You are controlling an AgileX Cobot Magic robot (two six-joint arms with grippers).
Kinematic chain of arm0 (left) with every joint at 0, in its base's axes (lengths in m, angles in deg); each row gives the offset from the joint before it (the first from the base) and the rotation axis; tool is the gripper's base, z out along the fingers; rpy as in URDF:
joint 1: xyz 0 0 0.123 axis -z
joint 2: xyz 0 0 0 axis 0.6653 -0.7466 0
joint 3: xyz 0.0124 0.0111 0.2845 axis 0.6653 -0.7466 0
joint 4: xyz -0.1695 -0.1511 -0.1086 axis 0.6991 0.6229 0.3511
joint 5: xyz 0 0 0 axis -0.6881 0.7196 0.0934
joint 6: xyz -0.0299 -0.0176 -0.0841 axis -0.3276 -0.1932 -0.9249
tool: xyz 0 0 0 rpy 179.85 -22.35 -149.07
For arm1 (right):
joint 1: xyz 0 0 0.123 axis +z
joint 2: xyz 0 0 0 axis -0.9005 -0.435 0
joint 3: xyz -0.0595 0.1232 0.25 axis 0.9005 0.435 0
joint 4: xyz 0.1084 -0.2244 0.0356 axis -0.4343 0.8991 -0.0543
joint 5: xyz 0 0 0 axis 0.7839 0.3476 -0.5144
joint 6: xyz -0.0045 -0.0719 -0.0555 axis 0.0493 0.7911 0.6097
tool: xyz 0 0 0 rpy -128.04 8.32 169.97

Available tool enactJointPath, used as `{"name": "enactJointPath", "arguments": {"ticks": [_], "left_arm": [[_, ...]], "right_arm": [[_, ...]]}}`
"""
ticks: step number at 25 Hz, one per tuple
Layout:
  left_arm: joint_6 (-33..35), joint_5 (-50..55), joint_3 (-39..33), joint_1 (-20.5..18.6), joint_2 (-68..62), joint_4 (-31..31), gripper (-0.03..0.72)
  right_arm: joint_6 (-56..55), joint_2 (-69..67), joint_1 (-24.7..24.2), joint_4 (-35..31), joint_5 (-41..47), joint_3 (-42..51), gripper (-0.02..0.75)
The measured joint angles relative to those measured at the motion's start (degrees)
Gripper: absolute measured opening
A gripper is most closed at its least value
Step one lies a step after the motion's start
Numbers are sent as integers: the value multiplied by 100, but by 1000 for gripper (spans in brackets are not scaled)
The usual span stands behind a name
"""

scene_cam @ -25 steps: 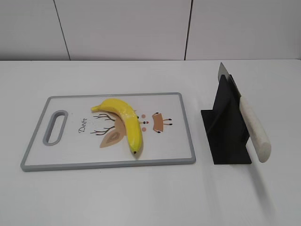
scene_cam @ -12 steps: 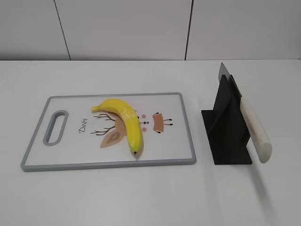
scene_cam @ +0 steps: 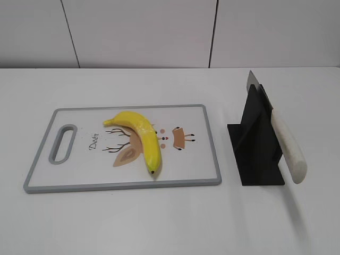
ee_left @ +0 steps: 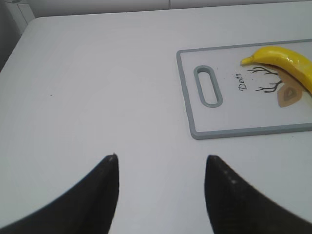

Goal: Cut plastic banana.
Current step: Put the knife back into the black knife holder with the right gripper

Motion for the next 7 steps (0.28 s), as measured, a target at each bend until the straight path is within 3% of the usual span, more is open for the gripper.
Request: {"name": "enactJointPath", "arguments": {"ticks": [7], "left_arm": [[0,0,0,0,0,0,523]], "right_arm": [[-17,0,0,7,4,0,568]]}}
